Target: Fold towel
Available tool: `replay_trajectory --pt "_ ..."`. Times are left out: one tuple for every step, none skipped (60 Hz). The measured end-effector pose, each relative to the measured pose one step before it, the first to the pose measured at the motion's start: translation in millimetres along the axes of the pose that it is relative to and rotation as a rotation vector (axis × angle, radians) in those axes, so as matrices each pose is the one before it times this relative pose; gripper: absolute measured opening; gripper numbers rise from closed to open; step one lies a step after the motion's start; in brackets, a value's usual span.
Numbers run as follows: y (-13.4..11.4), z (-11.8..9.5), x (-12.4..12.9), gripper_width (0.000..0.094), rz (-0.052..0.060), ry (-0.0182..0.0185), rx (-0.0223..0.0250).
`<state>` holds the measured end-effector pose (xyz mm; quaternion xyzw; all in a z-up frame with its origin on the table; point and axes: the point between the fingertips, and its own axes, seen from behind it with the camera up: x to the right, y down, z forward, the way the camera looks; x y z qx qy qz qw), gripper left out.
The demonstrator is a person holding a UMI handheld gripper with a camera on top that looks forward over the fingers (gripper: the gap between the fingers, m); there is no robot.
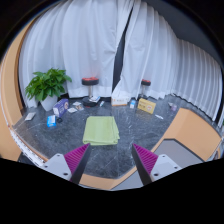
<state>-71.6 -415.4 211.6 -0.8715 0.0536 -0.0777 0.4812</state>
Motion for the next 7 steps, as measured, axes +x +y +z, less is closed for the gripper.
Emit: replay_trajectory --pt "0.85 -5.58 -1.18 0.0849 -0.0005 0.00124 0.0013" --pt "1.88 -5.02 -0.4 0.085 -0.0016 0.00108 0.00259" --pt "0.47 -4.56 -0.69 0.0851 -0.002 0.00164 0.00074" --pt "0.46 -4.36 -0.63 0.085 -0.001 0.00131 0.00258" --pt "0.08 -4.04 -0.64 0.0852 0.0001 0.00129 0.00407" --pt "0.0 -3.42 -0.54 0.0852 0.0007 0.00165 0.00383" --pt "0.05 -3.0 -0.56 0.0852 0.0006 0.00115 0.00205"
